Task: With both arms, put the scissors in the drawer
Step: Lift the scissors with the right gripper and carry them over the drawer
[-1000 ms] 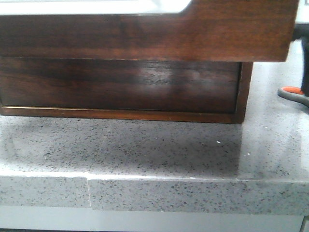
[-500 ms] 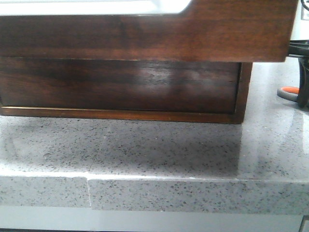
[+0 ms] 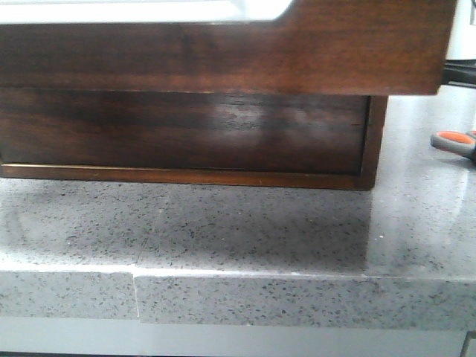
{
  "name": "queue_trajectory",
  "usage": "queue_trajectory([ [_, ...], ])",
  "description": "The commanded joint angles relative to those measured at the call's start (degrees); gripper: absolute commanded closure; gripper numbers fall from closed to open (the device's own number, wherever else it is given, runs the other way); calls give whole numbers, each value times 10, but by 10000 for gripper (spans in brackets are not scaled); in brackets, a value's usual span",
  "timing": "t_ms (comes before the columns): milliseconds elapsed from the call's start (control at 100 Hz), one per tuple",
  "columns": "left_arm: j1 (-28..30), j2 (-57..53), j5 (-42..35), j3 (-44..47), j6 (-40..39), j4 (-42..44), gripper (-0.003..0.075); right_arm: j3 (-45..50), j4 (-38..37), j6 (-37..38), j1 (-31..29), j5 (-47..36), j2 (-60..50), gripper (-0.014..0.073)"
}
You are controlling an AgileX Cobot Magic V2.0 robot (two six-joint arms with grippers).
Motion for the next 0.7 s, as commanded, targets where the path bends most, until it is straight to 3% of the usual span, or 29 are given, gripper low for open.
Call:
queue_trajectory([
  [0,-3,9,-39,-18,-1,-13,740,-20,4,-16,-1,-8,-72,660],
  [270,-3,9,-54,-18,0,-13,740,-128,4,-100,38,-10,-226,660],
  [490,-3,9,-75,-18,0,-13,740,-247,4,-159,146,-15,-262,659],
  [690,-3,9,-74,-18,0,-13,740,-297,4,-218,256,-47,-254,659],
])
